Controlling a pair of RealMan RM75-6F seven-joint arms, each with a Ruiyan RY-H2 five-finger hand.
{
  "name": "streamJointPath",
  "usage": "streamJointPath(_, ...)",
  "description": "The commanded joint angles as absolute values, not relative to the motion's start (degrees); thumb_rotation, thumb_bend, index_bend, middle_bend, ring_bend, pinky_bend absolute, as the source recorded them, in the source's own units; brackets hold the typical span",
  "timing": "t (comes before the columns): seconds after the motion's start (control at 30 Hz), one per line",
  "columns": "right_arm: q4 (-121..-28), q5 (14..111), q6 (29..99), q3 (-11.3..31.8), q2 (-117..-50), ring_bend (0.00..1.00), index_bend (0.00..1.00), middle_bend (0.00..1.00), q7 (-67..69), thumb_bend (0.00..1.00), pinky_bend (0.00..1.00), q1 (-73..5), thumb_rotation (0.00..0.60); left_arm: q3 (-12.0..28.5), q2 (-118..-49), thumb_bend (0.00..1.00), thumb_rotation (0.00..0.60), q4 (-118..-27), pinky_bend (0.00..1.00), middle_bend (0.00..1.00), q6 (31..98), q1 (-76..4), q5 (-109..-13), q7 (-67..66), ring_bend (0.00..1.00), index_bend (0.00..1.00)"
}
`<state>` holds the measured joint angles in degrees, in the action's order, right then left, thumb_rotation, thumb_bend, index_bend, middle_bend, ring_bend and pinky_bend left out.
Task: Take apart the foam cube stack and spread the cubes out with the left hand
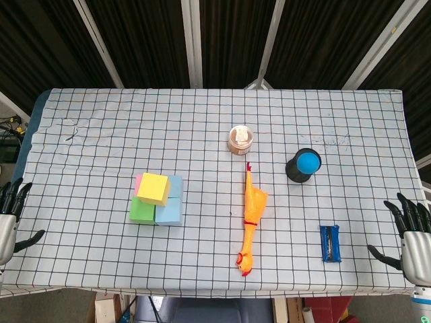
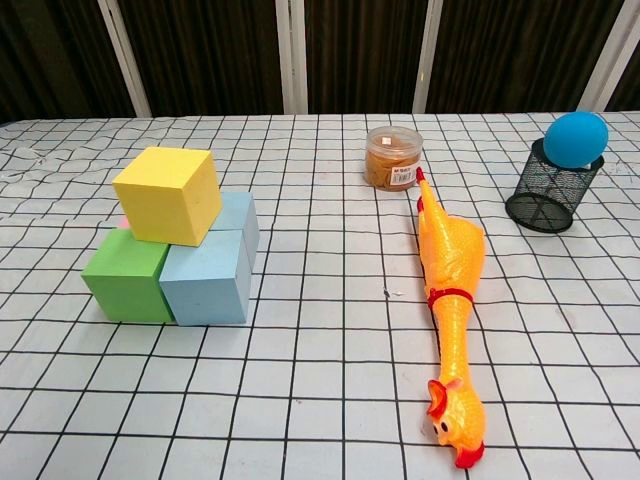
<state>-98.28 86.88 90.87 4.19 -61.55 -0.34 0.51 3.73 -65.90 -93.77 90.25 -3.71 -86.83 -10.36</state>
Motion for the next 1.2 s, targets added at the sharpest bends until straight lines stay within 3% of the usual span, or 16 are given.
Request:
streamJointPath(0.03, -98.4, 86.8, 91.1, 4.3, -61.5, 0.09, 0.16, 0.02, -0.2, 0.00, 0.00, 0.6, 0.600, 3.6, -65.9, 0.06, 0.600, -93.7, 0.08, 0.00, 90.2, -3.7, -86.9, -10.6, 0.00, 0.00)
streamJointPath(0.83, -98.5, 87.2, 90.2, 3.9, -61.1, 0.09, 0.16, 0.02, -0.3, 0.00, 0.00, 0.3, 0.600, 3.5, -65.5, 0.06, 0.600, -93.0, 0.08, 0.00, 86.8, -5.2, -86.4, -8.0, 0.00, 0.00)
streamJointPath(0.97, -98.5, 87.1, 91.3, 4.2, -61.0, 0.09, 0.16, 0.02, 0.0, 0.00, 0.00, 0.8, 0.600, 3.3, -62.3, 0.06, 0.600, -94.1, 0.08, 0.00, 84.1, -7.0, -88.1, -3.9, 0.00, 0.00)
streamJointPath(1.1, -98.6, 86.5, 90.7, 4.3, -61.5, 0.09, 0.16, 0.02, -0.9, 0.00, 0.00, 0.6, 0.600, 5.7, -57.7, 0.06, 0.600, -98.4, 0.08, 0.00, 80.7, -9.8, -85.6, -7.6, 0.00, 0.00)
streamJointPath(1.2, -99.1, 86.9, 90.3, 3.9, -61.5, 0.09, 0.16, 0.02, -1.9, 0.00, 0.00, 0.5, 0.600, 7.4, -53.9, 0.05, 0.600, -103.6, 0.08, 0.00, 73.7, -14.0, -82.6, -9.7, 0.00, 0.00)
